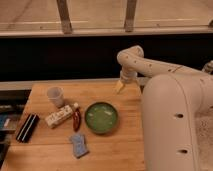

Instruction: Push the ceramic bowl across the table

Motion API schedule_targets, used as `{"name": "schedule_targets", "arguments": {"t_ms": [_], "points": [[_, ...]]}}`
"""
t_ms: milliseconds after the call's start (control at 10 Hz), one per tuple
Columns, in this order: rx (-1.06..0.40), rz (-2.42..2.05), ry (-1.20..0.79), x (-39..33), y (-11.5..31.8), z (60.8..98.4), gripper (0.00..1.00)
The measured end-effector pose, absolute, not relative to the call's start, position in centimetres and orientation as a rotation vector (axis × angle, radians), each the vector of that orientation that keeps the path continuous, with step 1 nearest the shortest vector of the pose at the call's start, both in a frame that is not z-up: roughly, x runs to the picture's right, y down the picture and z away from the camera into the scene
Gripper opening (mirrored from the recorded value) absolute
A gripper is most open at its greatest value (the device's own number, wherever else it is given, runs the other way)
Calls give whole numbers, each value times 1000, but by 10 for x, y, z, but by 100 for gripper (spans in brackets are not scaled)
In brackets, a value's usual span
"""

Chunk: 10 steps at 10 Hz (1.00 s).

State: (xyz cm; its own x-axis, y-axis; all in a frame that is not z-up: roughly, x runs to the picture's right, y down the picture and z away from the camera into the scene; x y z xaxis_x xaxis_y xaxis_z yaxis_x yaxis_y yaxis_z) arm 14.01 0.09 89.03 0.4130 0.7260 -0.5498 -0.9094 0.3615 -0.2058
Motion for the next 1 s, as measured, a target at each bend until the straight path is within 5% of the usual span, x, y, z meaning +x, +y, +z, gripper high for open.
{"name": "schedule_targets", "arguments": {"t_ms": [600,800,1000], "points": [[-527,1090,399,140,1,890,11],[-525,1087,401,140,0,890,0],[-509,1093,421,141,9,886,0]]}}
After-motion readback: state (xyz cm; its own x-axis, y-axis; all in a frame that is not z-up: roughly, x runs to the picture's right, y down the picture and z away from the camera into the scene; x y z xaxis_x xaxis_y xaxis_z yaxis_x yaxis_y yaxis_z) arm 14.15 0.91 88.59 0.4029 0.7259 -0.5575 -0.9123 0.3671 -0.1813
